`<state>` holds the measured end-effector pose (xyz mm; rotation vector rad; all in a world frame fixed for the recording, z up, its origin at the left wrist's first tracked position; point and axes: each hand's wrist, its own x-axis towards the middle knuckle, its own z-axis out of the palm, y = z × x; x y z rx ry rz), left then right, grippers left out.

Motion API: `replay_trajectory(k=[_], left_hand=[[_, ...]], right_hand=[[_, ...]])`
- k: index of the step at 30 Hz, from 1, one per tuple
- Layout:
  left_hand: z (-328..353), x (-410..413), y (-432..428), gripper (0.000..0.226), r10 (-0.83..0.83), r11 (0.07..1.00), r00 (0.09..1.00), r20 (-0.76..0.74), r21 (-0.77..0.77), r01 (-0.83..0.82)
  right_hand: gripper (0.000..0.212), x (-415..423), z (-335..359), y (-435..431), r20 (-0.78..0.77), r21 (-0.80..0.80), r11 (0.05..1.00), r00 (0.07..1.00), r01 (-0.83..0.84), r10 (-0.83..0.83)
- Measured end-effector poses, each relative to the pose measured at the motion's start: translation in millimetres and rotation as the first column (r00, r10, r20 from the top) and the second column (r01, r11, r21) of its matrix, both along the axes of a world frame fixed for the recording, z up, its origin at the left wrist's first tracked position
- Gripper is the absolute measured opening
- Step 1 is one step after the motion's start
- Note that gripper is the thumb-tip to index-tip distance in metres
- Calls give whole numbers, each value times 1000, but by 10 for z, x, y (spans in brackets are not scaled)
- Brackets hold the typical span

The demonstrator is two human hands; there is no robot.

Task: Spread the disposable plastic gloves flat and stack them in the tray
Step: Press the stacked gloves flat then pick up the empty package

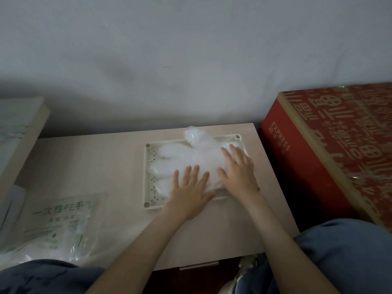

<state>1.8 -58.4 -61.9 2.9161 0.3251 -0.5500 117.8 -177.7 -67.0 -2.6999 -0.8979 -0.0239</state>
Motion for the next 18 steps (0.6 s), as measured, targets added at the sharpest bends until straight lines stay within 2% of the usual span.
replay_trajectory(k=[2,5,11,15,18], left_hand=[[-21,6,81,61,14,999,999,-31,-34,-15],[-58,-3,169,58,10,999,999,-35,-52,-11],[-180,-20,349,54,-48,995,999,2,-91,48],[-195,-16,366,50,-23,984,1000,16,-179,25],[-82,-29,336,50,9,976,998,59,-219,5]], right_hand=[[59,-37,-60,28,-133,-134,984,986,-121,103],[60,-62,-145,55,-290,-225,965,955,-136,67],[60,-43,-187,71,-337,-294,948,941,-124,19],[61,3,-223,64,-359,-321,935,933,-152,28],[62,3,-208,69,-321,-316,937,946,-146,39]])
